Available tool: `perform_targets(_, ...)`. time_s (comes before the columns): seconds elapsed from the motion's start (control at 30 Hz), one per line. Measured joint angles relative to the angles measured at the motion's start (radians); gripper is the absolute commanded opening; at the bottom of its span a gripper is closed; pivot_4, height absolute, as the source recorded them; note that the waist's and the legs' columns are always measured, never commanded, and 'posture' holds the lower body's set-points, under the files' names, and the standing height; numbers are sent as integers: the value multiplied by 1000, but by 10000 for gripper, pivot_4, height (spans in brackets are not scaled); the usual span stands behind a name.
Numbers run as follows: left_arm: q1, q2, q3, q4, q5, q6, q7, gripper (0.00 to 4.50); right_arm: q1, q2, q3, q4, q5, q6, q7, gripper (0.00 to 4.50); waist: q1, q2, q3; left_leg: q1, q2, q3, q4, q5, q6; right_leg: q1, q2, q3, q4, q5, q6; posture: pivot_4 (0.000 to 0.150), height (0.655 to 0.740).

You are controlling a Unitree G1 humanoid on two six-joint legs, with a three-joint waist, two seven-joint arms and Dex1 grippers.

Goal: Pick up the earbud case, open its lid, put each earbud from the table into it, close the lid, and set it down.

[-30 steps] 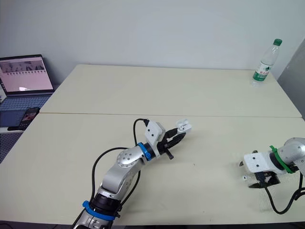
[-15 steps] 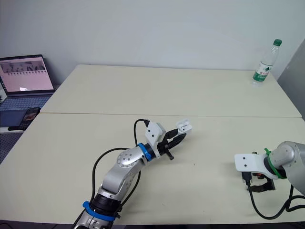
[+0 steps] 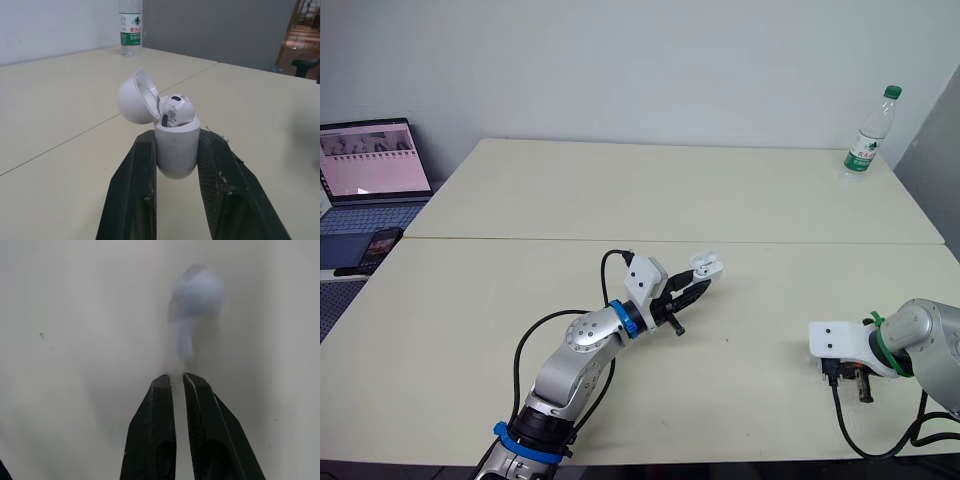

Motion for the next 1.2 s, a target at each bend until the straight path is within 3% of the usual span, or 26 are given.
perform_targets(0.5, 6, 0, 0, 0, 0, 0, 0, 7656, -24, 8, 11, -5, 7, 34, -8, 5991, 0, 0, 0, 0, 0, 0, 0, 0, 0, 0, 0, 0, 0, 0, 0, 1500, 7362)
perform_targets(0.7, 7, 1, 1, 0, 0, 0, 1, 7656, -175, 179, 4, -5, 60, 186, -58, 5991, -2, 1, 0, -1, 0, -1, 0, 0, 0, -1, 1, 0, 0, 0, 0, 1500, 7362)
perform_targets(0.8, 7, 1, 0, 0, 0, 0, 1, 7656, -243, 309, -2, -8, 103, 334, -130, 12000, 2, 1, 0, -2, 0, -2, 0, 0, 0, -2, 1, 0, 1, 0, -1, 1500, 7362)
perform_targets(0.93, 8, 3, 2, 0, 0, 0, 3, 7656, -273, 402, -11, -9, 139, 497, -229, 25534, 7, 1, 0, -4, -1, -2, 0, 0, 0, -2, -1, -1, -1, 0, -1, 1500, 7362)
perform_targets(1.2, 8, 3, 1, 0, 0, 0, 3, 7656, -281, 429, -9, -9, 203, 644, -337, 25534, 4, 1, 0, -4, -1, -2, 0, 0, 1, -2, 0, -1, 0, 0, 0, 1500, 7362)
